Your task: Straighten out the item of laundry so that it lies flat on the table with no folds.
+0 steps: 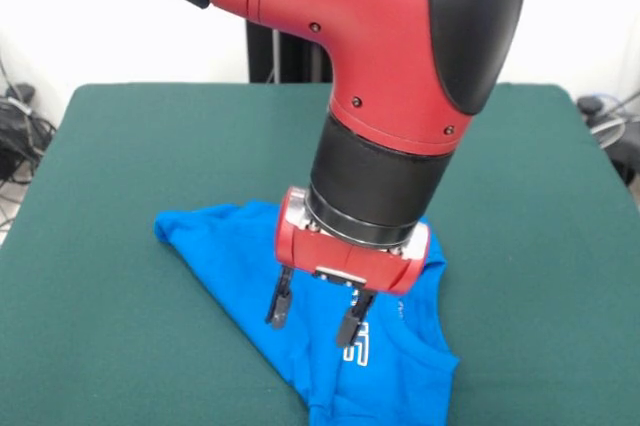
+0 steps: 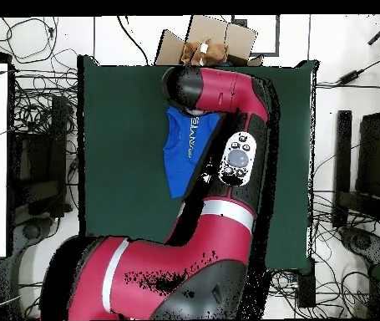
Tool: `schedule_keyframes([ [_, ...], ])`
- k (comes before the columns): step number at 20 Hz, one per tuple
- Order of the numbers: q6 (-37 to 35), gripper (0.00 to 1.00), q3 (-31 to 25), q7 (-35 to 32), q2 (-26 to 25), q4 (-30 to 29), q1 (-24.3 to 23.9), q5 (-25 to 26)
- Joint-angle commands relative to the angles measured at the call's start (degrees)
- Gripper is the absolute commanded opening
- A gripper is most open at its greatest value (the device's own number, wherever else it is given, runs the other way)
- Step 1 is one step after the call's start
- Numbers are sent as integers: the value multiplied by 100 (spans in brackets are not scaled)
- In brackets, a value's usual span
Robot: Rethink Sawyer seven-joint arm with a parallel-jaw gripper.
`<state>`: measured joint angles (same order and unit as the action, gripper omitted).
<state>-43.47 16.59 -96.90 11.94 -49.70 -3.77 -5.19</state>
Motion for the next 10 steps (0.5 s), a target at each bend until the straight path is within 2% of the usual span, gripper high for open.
schedule_keyframes([
  [1, 182, 100, -118, -1550, 28, -694, 78, -90],
  [10, 785, 100, -386, -1250, 648, -1637, 57, -81],
])
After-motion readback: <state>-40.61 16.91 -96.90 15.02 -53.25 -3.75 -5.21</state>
